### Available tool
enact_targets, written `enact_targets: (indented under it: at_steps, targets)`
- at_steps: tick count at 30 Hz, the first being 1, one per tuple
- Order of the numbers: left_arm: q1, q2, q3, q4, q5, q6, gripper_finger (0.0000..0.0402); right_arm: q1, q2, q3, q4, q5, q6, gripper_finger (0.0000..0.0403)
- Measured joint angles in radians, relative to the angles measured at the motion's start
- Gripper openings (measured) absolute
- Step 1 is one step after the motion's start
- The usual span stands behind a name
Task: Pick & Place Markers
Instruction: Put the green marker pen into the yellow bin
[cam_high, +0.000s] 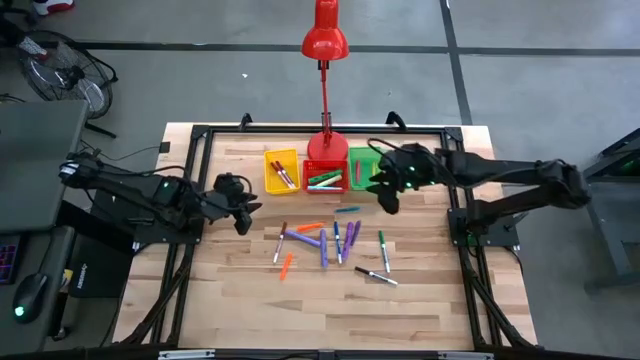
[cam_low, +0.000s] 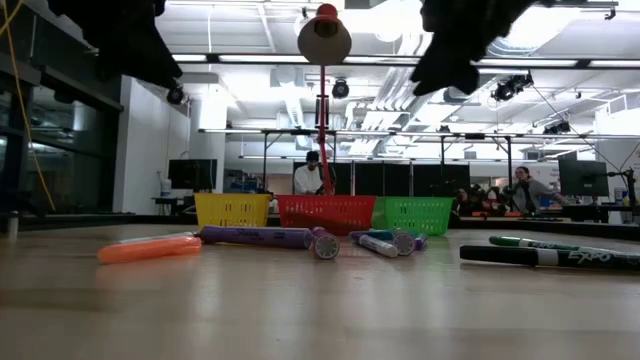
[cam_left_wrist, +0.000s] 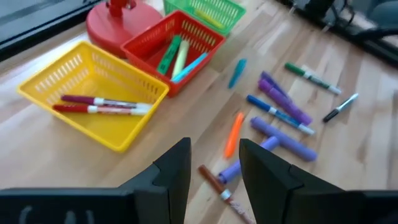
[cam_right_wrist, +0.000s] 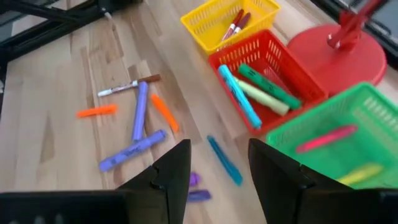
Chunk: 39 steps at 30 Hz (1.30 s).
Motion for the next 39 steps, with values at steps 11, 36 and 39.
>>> enact_targets:
  at_steps: [11, 36, 39]
  targets:
    - [-0.025, 0.000, 0.000, 0.003, 0.000, -0.073, 0.0133, 0.151, -0.105, -0.172, -0.026, 0.034, 0.296, 0.0149]
    - [-0.024, 0.001, 0.000, 0.054, 0.016, 0.016, 0.0133, 0.299, 0.200, -0.191, -0.163, -0.110, 0.866, 0.0149]
    - [-0.024, 0.001, 0.000, 0.054, 0.035, 0.038, 0.0133, 0.332, 0.266, -0.188, -0.142, -0.148, 0.927, 0.0149]
